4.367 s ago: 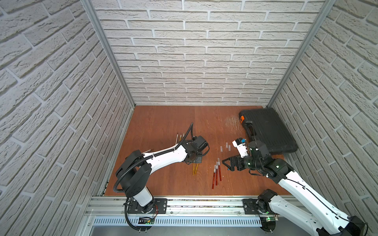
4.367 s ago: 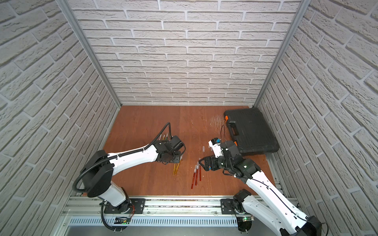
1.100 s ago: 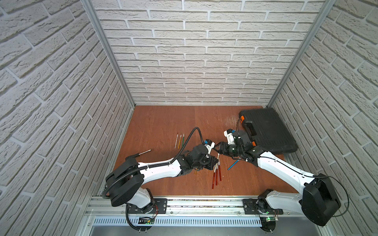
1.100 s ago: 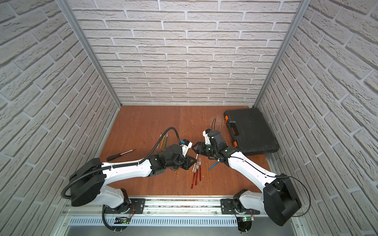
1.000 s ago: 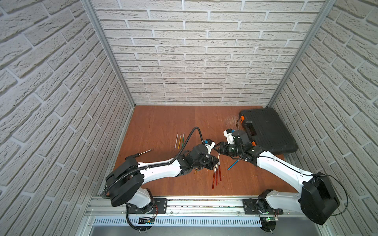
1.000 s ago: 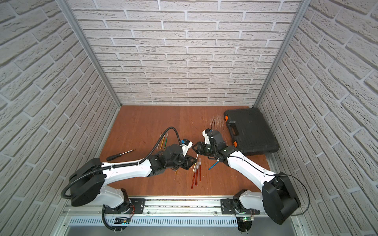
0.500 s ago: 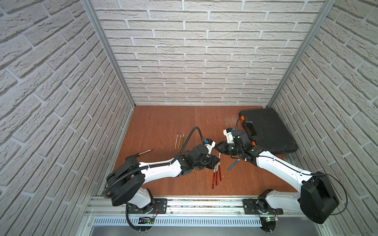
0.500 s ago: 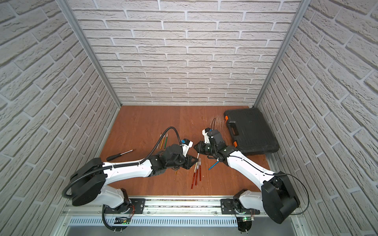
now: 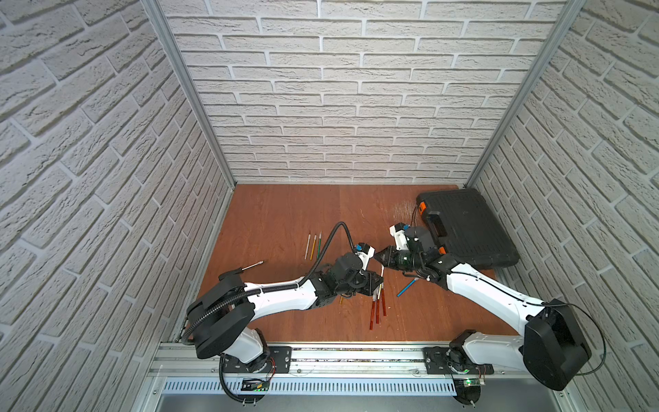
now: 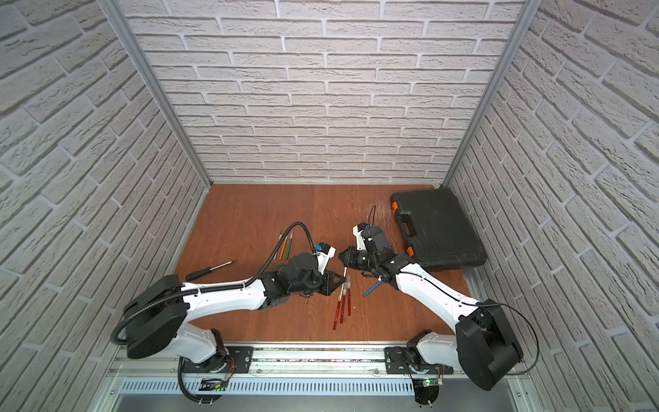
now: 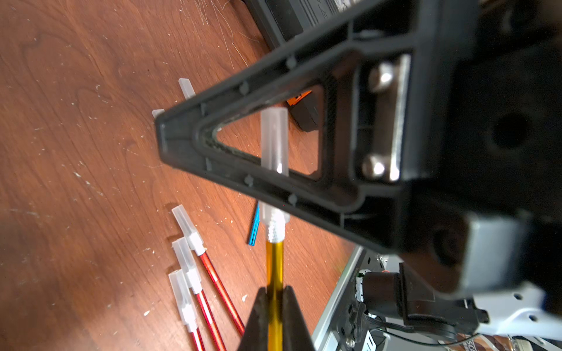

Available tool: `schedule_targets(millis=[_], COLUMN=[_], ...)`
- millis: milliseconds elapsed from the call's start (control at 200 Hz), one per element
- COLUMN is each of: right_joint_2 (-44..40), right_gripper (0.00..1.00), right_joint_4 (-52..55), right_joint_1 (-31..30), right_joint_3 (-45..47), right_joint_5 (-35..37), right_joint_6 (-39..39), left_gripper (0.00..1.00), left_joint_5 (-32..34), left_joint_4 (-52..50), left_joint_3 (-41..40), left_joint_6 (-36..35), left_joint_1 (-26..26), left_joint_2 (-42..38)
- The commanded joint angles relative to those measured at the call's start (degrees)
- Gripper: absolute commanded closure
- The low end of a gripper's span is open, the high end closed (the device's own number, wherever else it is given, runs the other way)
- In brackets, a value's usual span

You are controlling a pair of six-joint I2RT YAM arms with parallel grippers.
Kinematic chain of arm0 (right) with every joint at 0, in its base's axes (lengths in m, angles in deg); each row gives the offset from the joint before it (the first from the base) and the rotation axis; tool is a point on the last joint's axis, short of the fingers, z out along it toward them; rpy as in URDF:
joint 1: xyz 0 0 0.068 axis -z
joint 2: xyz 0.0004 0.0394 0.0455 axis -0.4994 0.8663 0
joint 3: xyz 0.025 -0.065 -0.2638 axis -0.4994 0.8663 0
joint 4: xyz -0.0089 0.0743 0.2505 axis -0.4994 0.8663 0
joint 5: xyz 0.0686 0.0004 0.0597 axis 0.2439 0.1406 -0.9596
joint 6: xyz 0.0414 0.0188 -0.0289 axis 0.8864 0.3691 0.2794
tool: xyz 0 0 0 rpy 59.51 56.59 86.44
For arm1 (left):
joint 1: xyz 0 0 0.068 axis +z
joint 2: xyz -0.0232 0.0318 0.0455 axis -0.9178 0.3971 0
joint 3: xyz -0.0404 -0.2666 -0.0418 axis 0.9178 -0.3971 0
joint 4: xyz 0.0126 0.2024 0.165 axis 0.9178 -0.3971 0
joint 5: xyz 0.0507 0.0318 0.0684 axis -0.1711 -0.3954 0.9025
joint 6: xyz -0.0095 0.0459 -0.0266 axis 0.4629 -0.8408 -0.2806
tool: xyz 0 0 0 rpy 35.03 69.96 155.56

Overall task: Remove protective caps from carving knives
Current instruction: Remove the protective sleeve from the carving knife.

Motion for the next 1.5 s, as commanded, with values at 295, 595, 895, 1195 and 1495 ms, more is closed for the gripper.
schedule_targets(millis=[295,595,895,1195,1495], right_joint_2=[-0.3,0.5,1.3,1.8,2.8], right_gripper=[0.93,0.93,0.92,0.92,0.92], right_joint_4=[-2.7,-2.8,-3.0,-2.9,-3.3], right_joint_1=[-0.3,0.0,1.3,2.3,3.1], right_joint_3=[-2.1,-4.5,-7.0,-8.7,-10.3], right_joint_5=[3.8,5.0,5.2,5.4,6.5], right_joint_6=[-2.3,-3.6,-4.4,-4.7,-5.2], left_gripper=[1.00,1.00,1.00,1.00,1.00], left_joint_5=[-4.4,-4.6,-3.7,-3.3,-3.2], left_joint_4=[3.8,3.1,3.1,4.1,4.6], left_joint_3=[-0.8,-1.2,-1.4,-1.7,-1.3], left_joint_6=[0.4,-0.1,-0.4,0.2,0.5], left_joint_1=[-0.2,-0.8,-1.8,-2.6,-3.3], left_joint_2=[1.1,0.5,0.4,0.7,1.1])
